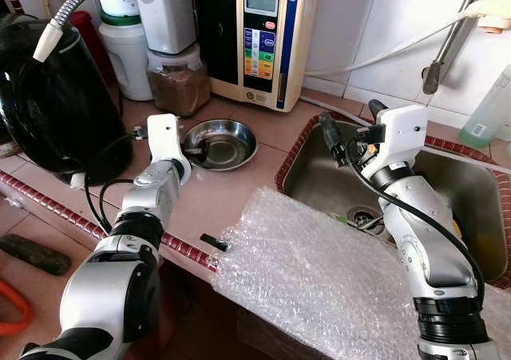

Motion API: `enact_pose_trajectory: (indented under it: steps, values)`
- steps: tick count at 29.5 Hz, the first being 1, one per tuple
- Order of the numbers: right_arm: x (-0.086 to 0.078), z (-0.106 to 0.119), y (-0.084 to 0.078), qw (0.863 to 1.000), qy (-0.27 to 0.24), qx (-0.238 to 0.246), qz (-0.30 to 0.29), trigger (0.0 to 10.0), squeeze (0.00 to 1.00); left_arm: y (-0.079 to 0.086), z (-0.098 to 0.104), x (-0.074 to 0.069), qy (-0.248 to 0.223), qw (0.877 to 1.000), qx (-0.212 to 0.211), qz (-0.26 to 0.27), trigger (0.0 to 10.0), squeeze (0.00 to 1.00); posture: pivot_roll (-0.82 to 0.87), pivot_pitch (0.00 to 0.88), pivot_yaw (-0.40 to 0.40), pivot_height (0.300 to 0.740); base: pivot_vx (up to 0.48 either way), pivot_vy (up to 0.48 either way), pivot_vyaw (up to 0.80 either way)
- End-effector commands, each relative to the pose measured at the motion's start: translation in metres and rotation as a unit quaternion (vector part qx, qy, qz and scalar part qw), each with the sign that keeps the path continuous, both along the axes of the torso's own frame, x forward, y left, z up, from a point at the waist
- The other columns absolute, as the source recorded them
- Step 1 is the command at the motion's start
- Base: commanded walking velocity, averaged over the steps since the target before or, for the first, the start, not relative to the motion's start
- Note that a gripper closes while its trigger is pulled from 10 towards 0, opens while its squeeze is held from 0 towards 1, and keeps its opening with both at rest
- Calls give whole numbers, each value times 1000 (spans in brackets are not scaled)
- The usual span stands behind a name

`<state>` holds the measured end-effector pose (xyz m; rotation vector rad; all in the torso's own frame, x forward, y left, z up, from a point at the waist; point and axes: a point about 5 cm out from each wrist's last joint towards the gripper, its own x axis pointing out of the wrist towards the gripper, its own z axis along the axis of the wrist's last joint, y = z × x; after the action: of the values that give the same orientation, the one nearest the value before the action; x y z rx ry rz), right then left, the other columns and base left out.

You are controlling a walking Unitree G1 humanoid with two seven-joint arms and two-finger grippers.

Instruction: Kitchen organization

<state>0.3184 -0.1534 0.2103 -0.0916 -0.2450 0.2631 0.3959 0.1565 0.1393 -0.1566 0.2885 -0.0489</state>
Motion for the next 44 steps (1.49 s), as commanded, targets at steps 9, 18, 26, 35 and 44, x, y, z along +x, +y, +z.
enact_pose_trajectory:
  steps: [9, 18, 26, 35, 44]
  values:
    - [1, 15, -14, 999, -19, 3, -38, 10000, 0, -2, 5, 4, 21, 1000, -17, 1, 3294, 0, -19, 0, 44, 740, 0, 0, 0]
    - [3, 21, -14, 999, -27, 1, -36, 10000, 0, 0, 0, 2, 35, 999, -35, 2, 0, 0, -48, 0, 56, 740, 0, 0, 0]
    - [4, 22, -15, 999, -29, 4, -44, 10000, 0, 3, -3, 1, 41, 998, -39, 12, 0, 0, -30, 0, 54, 740, 0, 0, 0]
    - [9, 18, -6, 1000, -18, 8, -22, 10000, 0, 15, -17, -6, 54, 997, -47, 35, 0, 0, 17, 0, 3, 740, 0, 0, 0]
    - [11, 17, -3, 1000, -15, 11, -16, 10000, 0, 18, -18, -7, 55, 996, -55, 35, 0, 0, 31, 0, 0, 740, 0, 0, 0]
